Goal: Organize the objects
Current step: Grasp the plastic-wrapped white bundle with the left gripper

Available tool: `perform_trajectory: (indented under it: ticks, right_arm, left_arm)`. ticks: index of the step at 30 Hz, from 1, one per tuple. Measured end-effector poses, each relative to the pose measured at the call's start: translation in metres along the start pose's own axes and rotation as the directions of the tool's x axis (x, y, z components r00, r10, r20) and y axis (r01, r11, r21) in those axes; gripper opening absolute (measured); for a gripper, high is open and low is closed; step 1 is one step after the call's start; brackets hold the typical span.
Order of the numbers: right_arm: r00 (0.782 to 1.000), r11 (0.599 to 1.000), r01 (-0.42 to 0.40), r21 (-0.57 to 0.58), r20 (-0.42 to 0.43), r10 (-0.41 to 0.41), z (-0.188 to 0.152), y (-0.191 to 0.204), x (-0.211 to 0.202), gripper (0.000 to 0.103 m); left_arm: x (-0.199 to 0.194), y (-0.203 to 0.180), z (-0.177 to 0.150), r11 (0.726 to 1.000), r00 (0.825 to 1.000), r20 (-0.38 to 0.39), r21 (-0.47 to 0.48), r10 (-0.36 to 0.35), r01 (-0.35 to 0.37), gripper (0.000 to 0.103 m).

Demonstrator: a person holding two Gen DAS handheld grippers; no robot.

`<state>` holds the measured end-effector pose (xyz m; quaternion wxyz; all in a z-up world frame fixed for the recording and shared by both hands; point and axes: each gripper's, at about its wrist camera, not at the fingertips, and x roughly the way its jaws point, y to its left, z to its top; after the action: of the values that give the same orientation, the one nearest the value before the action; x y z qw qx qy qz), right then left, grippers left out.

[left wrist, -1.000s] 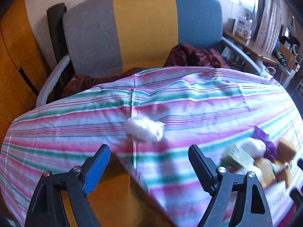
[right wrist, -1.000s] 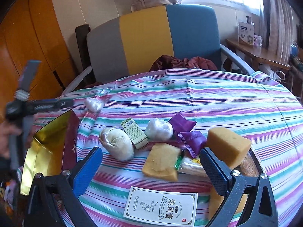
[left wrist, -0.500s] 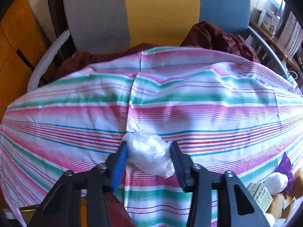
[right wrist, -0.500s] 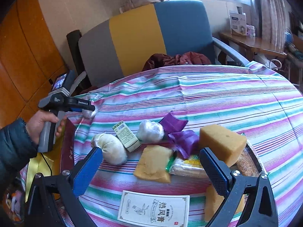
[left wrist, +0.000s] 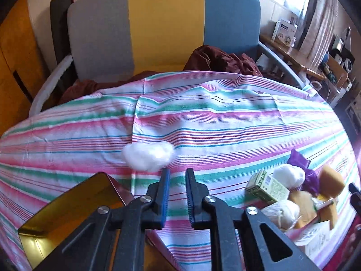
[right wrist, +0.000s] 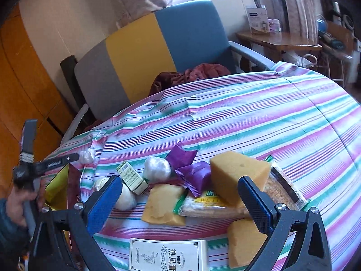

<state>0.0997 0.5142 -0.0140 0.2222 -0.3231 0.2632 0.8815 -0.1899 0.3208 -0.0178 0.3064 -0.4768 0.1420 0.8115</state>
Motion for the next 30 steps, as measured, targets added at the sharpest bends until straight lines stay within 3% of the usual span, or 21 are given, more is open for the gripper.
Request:
perform_trajectory:
  ticks: [2,4,7,16,18,19,20,21,24,30]
  right_arm:
    - [1.0,1.0,0.005,0.003,-0.002,-0.005,-0.001,0.0,0.0,0.103]
    - [1.0,1.0,0.0,-0.001,-0.004,0.0,-0.001,0.001,-0.001,0.103]
    - [1.0,1.0,-0.005,-0.014,-0.003,0.005,-0.001,0.003,-0.001,0.103]
    - [0.998,1.0,-0.017,0.004,-0.058,0.018,-0.002,-0.002,0.01,0.103]
    - [0.998,1.0,-0.018,0.01,-0.065,0.018,-0.001,-0.003,0.012,0.103]
    - [0.997,1.0,-0.02,0.012,-0.068,0.021,-0.001,-0.003,0.013,0.103]
    - [0.997,1.0,-0.023,0.014,-0.071,0.024,-0.001,-0.004,0.013,0.103]
    - [0.997,1.0,-0.023,0.014,-0.073,0.024,-0.001,-0.004,0.013,0.103]
    - [0.997,1.0,-0.015,0.012,-0.071,0.015,-0.001,-0.004,0.014,0.103]
    - [0.997,1.0,-0.015,0.015,-0.071,0.016,-0.001,-0.005,0.013,0.103]
  left_arm:
    - [0.0,0.007,0.005,1.0,1.0,-0.011,-0.018,-0.01,0.01,0.042]
    - [0.002,0.013,0.012,1.0,1.0,-0.019,-0.024,0.004,-0.004,0.044]
    - [0.016,0.018,0.022,1.0,0.998,-0.067,-0.016,0.018,-0.019,0.058]
    - [0.077,0.016,0.036,0.995,0.977,-0.188,0.021,0.098,-0.095,0.066]
    - [0.088,0.014,0.036,0.992,0.971,-0.201,0.038,0.126,-0.121,0.057]
    - [0.095,0.012,0.033,0.99,0.966,-0.217,0.056,0.14,-0.131,0.04]
    - [0.099,0.011,0.031,0.989,0.964,-0.224,0.07,0.14,-0.127,0.014]
    - [0.102,0.009,0.029,0.99,0.964,-0.231,0.082,0.132,-0.115,0.008]
    - [0.099,0.009,0.022,0.993,0.978,-0.182,0.074,0.105,-0.092,0.008]
    - [0.08,0.012,0.015,0.999,0.985,-0.174,0.039,0.025,-0.018,0.011]
